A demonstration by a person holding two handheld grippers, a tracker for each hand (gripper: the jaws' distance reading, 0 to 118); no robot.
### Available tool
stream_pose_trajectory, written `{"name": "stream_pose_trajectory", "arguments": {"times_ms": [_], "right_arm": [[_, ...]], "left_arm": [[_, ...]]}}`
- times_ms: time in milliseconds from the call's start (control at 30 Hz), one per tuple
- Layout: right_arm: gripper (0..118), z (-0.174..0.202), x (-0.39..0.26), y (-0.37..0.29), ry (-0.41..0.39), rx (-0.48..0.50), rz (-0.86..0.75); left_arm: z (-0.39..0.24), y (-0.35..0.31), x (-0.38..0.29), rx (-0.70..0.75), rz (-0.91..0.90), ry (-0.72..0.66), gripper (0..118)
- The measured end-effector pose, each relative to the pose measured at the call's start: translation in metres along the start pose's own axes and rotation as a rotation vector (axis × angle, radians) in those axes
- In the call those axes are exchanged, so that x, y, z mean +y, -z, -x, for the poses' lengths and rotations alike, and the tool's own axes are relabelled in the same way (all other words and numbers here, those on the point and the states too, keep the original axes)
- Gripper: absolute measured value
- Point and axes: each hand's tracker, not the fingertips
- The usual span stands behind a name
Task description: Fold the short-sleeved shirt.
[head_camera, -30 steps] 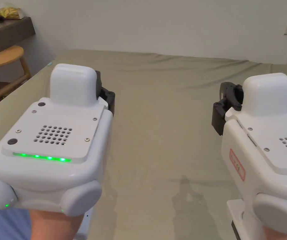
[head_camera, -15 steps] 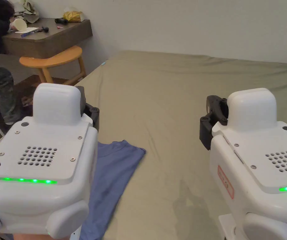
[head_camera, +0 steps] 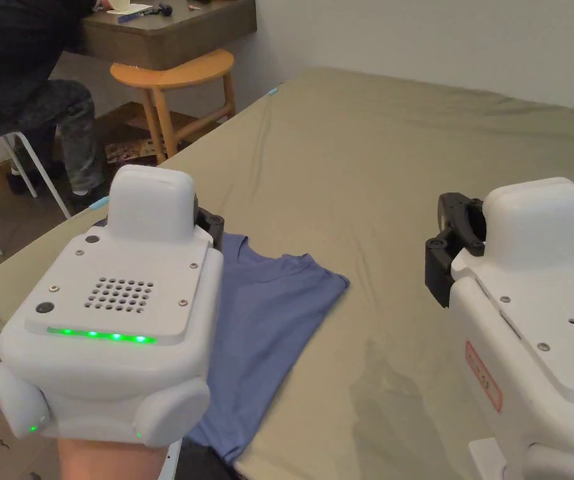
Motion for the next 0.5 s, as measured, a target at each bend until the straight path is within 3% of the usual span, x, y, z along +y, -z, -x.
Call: {"name": "stream_pose_trajectory", "arguments": {"times_ms": [167, 500], "right_arm": [[1, -0.003, -0.009, 0.012, -0.019, -0.011, 0.045], [1, -0.031, -0.036, 0.04, -0.034, -0.067, 0.171]], "left_arm": [[0.007, 0.059, -0.039, -0.04, 0.198, -0.042, 0], [0.019, 0.223, -0.185, -0.079, 0.708, -0.072, 0]]}}
